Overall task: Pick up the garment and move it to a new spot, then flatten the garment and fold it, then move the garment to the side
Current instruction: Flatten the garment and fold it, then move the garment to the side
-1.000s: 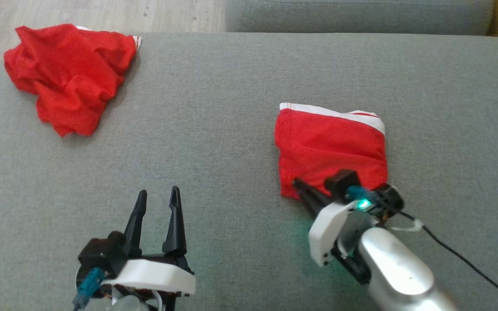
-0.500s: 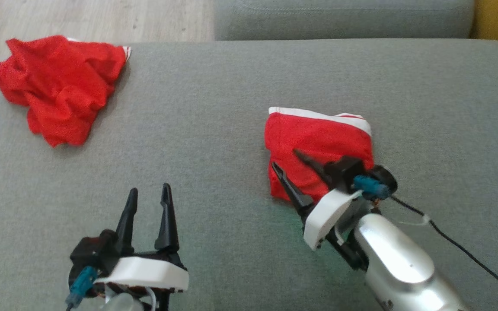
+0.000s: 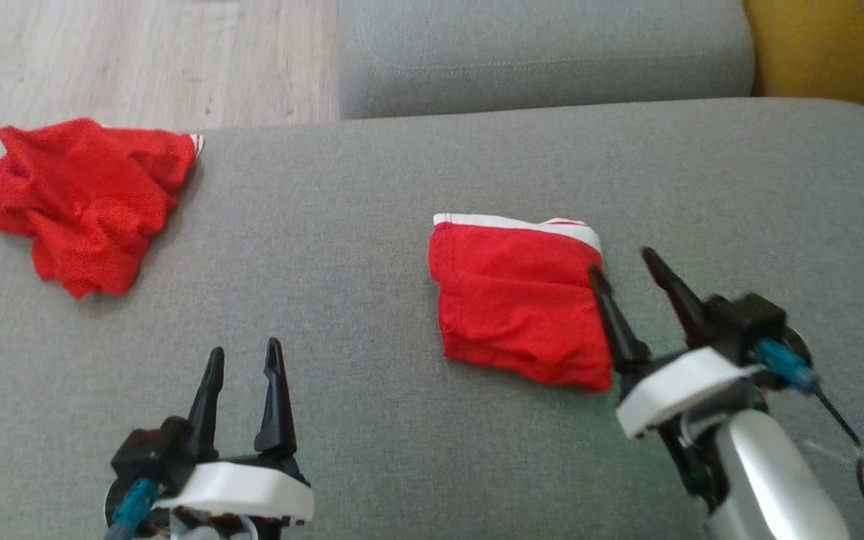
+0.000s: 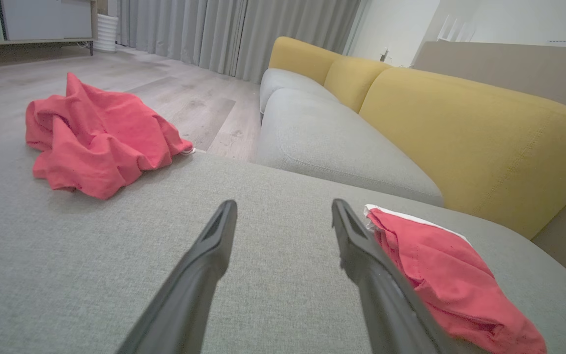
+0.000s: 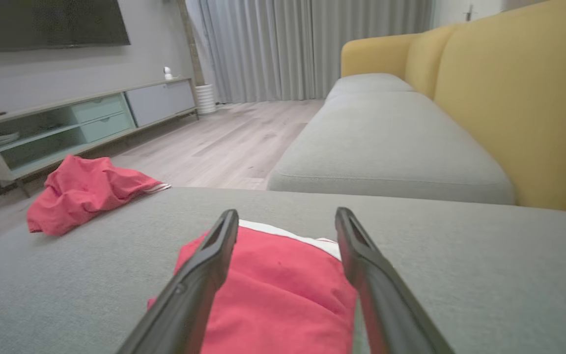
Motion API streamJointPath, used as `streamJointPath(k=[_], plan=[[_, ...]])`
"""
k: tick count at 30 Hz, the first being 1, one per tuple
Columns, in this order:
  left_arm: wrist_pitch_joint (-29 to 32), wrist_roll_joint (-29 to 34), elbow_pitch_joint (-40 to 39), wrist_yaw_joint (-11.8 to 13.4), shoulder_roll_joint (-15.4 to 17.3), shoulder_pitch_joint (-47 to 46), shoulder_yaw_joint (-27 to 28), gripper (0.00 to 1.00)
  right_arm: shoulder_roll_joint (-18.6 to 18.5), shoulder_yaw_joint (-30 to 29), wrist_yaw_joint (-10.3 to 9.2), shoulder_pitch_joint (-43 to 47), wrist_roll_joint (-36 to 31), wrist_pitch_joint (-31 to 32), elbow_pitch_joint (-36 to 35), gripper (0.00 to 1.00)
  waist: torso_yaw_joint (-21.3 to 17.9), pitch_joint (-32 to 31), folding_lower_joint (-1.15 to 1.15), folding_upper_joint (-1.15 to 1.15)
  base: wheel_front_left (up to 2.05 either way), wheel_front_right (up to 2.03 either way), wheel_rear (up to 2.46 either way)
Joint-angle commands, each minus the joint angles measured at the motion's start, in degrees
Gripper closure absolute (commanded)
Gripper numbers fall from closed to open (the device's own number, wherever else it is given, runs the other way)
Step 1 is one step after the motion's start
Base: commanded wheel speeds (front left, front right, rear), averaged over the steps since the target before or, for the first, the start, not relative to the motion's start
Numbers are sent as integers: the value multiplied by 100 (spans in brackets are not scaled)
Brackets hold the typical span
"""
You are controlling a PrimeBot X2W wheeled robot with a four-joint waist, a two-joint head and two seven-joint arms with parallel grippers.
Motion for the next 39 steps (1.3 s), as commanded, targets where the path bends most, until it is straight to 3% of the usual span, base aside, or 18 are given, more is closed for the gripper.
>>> streamJointPath(k=[1,6,13,39], plan=[[-83,49,-100,-7,63,-137,205,0,88,-93,-4,75,-109,3,-355,0,-28,-88,0,0,0,0,0],[-101,91,21,-83,9,-29,218,0,137,-613,-4,675,-169,-12,-735,0,-39,-167,0,0,0,0,0],[-113,182,188,-121,-40,151,278,0,144,-891,-4,1158,49,-69,-983,0,-76,-222,0,0,0,0,0],[-121,458,447,-208,-89,372,389,0,145,-895,-4,1303,-112,42,-949,0,24,-237,0,0,0,0,0]])
